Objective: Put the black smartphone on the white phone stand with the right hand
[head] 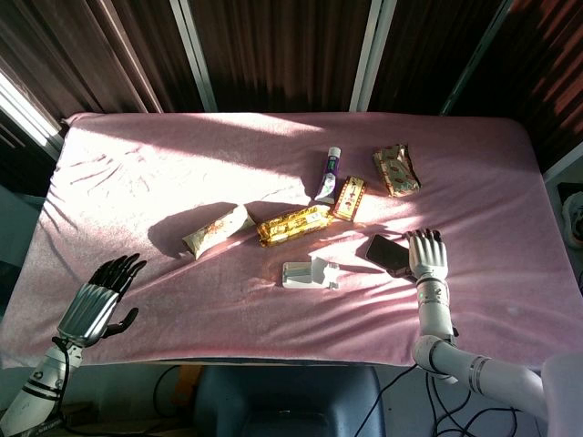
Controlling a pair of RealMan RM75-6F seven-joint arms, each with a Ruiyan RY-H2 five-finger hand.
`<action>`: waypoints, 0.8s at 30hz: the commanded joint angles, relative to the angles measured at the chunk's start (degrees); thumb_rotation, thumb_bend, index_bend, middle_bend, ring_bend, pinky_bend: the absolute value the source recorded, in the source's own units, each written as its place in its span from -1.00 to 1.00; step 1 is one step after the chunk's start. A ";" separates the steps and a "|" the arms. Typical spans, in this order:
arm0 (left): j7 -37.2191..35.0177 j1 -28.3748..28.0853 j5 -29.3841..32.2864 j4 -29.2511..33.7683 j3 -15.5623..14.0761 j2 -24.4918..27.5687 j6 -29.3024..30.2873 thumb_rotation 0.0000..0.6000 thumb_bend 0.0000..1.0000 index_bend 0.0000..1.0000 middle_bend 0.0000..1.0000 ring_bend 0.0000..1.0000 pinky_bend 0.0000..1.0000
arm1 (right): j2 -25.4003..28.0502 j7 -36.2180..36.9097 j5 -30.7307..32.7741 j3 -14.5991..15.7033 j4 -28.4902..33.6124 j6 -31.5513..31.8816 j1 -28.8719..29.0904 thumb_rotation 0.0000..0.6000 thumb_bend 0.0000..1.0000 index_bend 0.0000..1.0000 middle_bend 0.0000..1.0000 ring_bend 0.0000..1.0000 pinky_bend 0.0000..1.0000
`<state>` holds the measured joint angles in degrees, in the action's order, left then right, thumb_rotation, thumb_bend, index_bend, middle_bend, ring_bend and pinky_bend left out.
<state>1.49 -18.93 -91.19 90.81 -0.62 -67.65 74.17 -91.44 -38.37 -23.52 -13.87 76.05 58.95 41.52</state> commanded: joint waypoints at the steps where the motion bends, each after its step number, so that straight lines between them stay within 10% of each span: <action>1: 0.11 0.11 0.05 0.07 0.00 0.03 0.14 1.00 -0.28 -1.00 -0.98 -0.96 -0.75 | -0.14 -0.11 0.14 -0.04 -0.35 -0.10 0.07 1.00 -0.61 -0.25 -0.43 -0.76 -0.91; 24: -1.45 0.26 -0.99 0.01 -0.10 0.56 0.88 1.00 -0.28 -1.00 -0.98 -0.96 -0.76 | -2.46 -4.12 2.02 -0.36 -1.12 1.19 1.65 1.00 -0.61 -0.15 -0.43 -0.76 -0.91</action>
<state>0.04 -18.67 -92.18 90.82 -0.71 -67.09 75.05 -93.82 -42.38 -21.57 -14.23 74.89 60.08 43.11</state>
